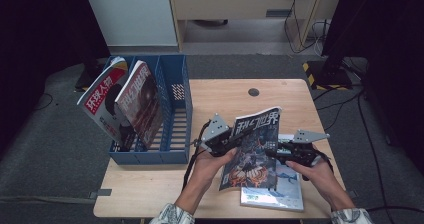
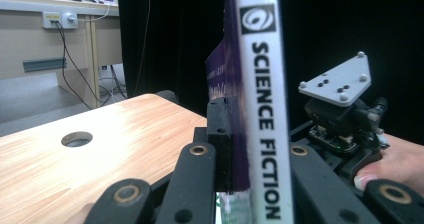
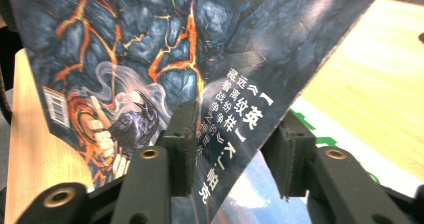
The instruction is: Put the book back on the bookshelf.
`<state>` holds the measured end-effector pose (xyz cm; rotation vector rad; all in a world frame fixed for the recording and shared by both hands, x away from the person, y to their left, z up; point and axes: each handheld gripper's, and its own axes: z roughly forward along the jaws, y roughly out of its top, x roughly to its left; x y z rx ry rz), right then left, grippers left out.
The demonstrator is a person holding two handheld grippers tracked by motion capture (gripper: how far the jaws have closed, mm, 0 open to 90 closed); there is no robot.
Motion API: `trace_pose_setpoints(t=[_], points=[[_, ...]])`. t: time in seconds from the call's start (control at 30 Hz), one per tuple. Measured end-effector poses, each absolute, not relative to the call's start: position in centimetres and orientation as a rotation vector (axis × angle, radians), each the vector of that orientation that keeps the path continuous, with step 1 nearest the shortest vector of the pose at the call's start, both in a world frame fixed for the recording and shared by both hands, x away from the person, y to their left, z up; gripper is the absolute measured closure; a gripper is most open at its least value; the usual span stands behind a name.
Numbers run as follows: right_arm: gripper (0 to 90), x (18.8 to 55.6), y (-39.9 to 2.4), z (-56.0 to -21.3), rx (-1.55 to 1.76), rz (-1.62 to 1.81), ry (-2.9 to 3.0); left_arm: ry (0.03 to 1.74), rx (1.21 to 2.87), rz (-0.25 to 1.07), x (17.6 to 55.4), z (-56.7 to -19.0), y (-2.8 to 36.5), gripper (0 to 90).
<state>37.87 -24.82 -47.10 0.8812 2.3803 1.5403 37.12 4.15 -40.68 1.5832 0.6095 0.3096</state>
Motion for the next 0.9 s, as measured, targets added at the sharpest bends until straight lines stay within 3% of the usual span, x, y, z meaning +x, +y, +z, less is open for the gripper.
trace_pose_setpoints(t=[0.53,0.9], points=[[82.3,37.0,-25.1,-42.5,0.762,1.396,2.247,0.595,1.575,0.375,37.3,-39.1,5.2,82.1],[82.0,36.9,-25.2,-41.9,0.757,1.287,2.283,0.586,1.584,0.363,37.6,-39.1,4.7,81.8]])
